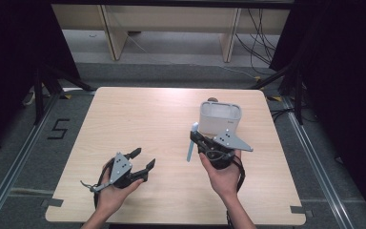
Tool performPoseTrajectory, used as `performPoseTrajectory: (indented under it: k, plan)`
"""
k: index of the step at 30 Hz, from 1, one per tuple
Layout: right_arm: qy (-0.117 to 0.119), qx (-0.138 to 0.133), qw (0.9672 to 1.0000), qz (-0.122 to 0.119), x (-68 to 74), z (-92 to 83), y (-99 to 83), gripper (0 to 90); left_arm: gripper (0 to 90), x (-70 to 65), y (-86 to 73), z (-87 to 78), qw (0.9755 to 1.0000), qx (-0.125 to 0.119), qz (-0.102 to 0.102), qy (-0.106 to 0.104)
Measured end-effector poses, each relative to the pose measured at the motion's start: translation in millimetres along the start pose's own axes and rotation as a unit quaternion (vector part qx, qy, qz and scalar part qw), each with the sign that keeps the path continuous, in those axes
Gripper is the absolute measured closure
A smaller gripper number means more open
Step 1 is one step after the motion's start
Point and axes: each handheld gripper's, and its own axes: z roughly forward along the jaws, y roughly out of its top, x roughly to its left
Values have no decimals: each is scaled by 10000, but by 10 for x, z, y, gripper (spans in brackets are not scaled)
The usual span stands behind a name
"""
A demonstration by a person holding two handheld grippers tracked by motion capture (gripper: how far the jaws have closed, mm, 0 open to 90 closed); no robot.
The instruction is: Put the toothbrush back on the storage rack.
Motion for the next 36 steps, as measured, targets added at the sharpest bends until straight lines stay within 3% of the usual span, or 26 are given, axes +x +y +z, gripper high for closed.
performPoseTrajectory:
  k: [4,10,14,18,19,21,22,27,32,34,36]
  plan:
    - [-55,34,9999,126,-31,-29,11,864,331,112,-74,-95,9997,82,-107,196]
    - [-229,16,9997,15,-107,-70,40,864,330,236,-160,-190,9987,56,-211,464]
    - [-225,47,9997,105,-142,-75,47,864,330,281,-225,-230,9979,52,-297,579]
    - [-315,-33,9995,8,-194,-79,53,864,331,307,-278,-258,9972,14,-357,650]
    - [-355,17,9993,107,-188,-85,55,864,330,314,-288,-261,9971,8,-363,663]
    - [-386,3,9993,0,-219,-90,63,864,330,319,-305,-265,9969,0,-388,678]
    - [-354,-17,9993,82,-216,-90,64,864,330,321,-311,-267,9968,9,-402,691]
    - [-465,-17,9989,39,-263,-120,85,864,331,341,-349,-255,9969,-87,-416,669]
    - [-511,1,9987,89,-297,-151,106,863,331,341,-373,-273,9966,33,-434,706]
    - [-591,-70,9982,-36,-327,-159,112,863,331,342,-373,-273,9966,21,-431,706]
    - [-560,-56,9984,70,-334,-162,114,863,331,341,-374,-273,9964,14,-450,723]
